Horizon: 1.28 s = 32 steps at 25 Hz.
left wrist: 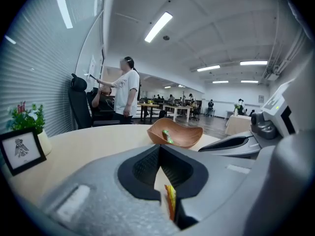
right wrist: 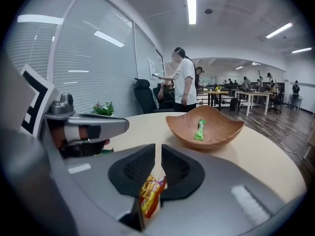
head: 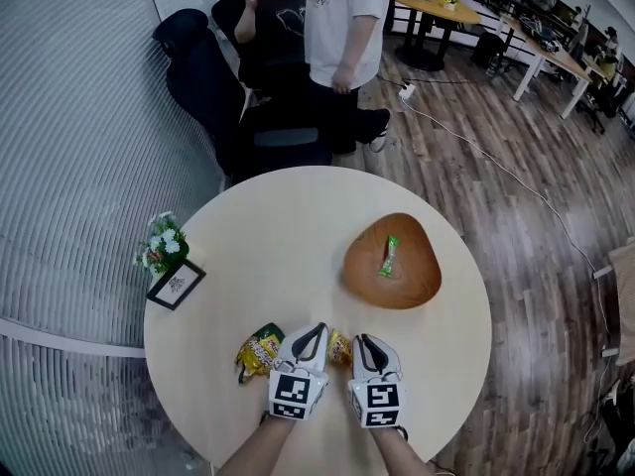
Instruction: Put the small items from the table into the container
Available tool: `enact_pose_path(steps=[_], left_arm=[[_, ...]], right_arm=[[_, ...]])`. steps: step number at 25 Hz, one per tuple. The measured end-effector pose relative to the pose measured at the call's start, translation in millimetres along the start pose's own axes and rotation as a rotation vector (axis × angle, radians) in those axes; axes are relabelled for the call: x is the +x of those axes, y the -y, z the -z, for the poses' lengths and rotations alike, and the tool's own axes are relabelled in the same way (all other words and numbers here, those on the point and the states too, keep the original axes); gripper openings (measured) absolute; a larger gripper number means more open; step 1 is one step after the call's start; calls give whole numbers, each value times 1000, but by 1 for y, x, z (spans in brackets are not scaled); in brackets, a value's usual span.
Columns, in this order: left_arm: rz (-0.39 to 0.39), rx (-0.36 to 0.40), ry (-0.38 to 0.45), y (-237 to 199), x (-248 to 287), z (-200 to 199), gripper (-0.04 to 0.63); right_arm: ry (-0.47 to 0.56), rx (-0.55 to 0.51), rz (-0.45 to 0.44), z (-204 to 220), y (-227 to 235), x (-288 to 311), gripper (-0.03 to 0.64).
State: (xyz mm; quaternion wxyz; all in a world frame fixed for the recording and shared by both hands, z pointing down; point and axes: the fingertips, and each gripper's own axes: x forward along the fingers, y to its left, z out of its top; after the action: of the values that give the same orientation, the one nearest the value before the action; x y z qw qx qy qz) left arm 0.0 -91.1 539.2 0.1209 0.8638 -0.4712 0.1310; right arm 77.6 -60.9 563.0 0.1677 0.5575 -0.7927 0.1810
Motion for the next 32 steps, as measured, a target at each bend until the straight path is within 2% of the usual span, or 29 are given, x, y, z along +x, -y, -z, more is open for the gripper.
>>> enact_pose_path(steps=[3, 6, 8, 11, 13, 17, 32], left_arm=[[6, 1, 34, 3, -6, -4, 0], [1, -12, 27, -1, -12, 2, 0], [-5, -24, 18, -4, -15, 7, 2], [-10, -27, 9, -8, -18, 14, 2], [-15, -31, 4, -10, -20, 12, 0], [-21, -43, -6, -13, -24, 18, 2], [-22, -70, -30, -17, -26, 34, 0]], right_arm=[[-3, -13, 8, -4, -1, -3, 54], [-37, -8, 11, 13, -1, -1, 133], [-66, -9, 22, 24, 1, 2, 154], [-108, 14, 13, 40, -1, 9, 222], [-133, 39, 3, 49, -3, 11, 232], [-154, 76, -2, 64, -4, 14, 230], [-188, 63, -31, 75, -15, 19, 117]])
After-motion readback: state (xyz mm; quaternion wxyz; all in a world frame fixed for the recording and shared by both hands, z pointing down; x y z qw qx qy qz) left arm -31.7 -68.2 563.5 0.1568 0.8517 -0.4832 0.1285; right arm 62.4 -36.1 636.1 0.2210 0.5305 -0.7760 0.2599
